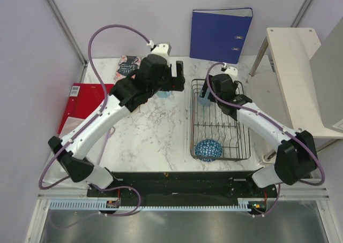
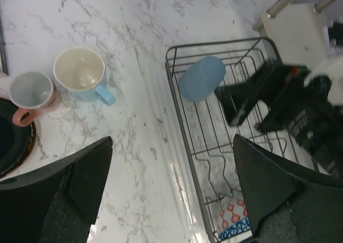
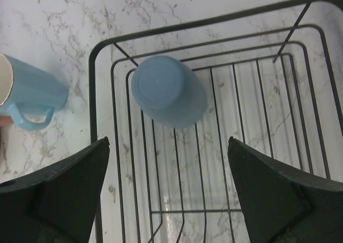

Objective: Unload the mixed dishes from the dish rack
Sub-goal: Pick up the cup from the dish rack, then place the cup at the center of the board.

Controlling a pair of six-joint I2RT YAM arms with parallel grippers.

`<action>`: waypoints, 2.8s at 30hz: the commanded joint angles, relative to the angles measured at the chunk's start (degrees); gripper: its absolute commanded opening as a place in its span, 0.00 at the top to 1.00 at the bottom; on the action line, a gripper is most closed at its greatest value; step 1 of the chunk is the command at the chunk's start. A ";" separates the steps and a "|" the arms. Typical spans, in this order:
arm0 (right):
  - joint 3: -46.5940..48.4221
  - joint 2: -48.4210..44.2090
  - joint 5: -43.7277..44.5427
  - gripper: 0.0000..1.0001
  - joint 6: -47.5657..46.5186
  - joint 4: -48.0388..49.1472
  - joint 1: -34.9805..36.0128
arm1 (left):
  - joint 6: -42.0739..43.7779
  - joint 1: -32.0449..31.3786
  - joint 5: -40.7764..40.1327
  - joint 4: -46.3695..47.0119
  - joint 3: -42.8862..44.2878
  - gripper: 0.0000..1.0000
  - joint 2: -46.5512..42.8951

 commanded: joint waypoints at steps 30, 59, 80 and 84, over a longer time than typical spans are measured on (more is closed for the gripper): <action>15.52 24.63 9.56 0.37 -8.53 0.53 0.05 | -7.48 -3.65 -4.44 4.37 -30.70 0.01 -21.43; -18.57 -25.37 -21.43 1.00 12.11 25.38 5.06 | -18.17 -1.81 18.72 41.77 -50.71 0.01 -34.33; -35.46 -21.33 -43.78 1.00 36.20 70.84 1.90 | -30.94 4.88 39.51 68.88 -61.28 0.05 -33.47; -35.89 -20.72 -45.02 1.00 36.55 73.65 1.98 | -31.91 4.88 40.04 69.32 -61.28 0.08 -30.84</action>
